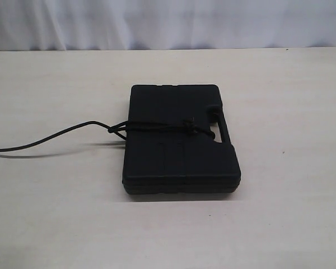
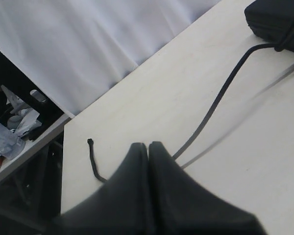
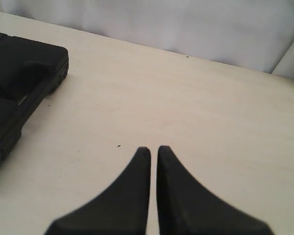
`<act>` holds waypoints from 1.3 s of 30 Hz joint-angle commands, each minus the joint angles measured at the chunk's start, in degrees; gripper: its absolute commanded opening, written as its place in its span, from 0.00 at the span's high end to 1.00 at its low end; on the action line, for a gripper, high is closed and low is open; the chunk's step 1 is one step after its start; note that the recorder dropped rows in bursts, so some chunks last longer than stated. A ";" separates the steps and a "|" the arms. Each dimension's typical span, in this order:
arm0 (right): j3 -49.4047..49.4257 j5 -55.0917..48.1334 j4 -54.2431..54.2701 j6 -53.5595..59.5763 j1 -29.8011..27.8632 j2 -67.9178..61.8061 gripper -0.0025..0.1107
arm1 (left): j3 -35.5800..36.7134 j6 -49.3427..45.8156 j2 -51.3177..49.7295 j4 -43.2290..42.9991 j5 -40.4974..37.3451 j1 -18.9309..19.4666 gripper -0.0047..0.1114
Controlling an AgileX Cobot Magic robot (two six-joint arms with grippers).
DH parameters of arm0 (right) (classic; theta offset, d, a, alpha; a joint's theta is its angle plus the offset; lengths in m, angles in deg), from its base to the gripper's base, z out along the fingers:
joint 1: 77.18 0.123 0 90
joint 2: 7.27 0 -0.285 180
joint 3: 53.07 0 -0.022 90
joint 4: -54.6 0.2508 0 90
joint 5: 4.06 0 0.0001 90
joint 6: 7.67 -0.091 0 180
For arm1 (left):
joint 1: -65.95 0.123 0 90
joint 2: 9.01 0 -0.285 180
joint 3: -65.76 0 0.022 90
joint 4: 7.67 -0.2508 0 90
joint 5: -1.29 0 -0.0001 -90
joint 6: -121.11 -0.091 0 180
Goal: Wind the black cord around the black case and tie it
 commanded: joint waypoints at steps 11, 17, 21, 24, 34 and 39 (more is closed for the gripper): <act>-0.02 -0.29 2.12 0.12 -0.27 0.35 0.94 | 0.15 0.22 0.18 -1.10 0.67 0.10 0.96; -0.02 -0.29 2.26 0.12 -0.27 0.35 0.94 | 0.15 0.22 0.18 0.88 0.67 0.10 0.96; -0.02 -0.29 2.27 0.12 0.02 0.35 0.94 | 0.15 0.22 0.18 1.36 0.67 0.10 0.96; -0.02 -0.29 2.27 0.12 0.02 0.35 0.94 | 0.15 0.22 0.18 1.34 0.53 0.10 0.96; -0.02 -0.29 2.57 0.12 0.02 0.35 0.94 | 0.15 26.79 0.18 1.34 0.63 0.10 0.96; -0.02 -0.29 2.57 0.12 0.02 0.35 0.94 | 0.15 28.09 0.18 1.23 0.64 0.10 0.96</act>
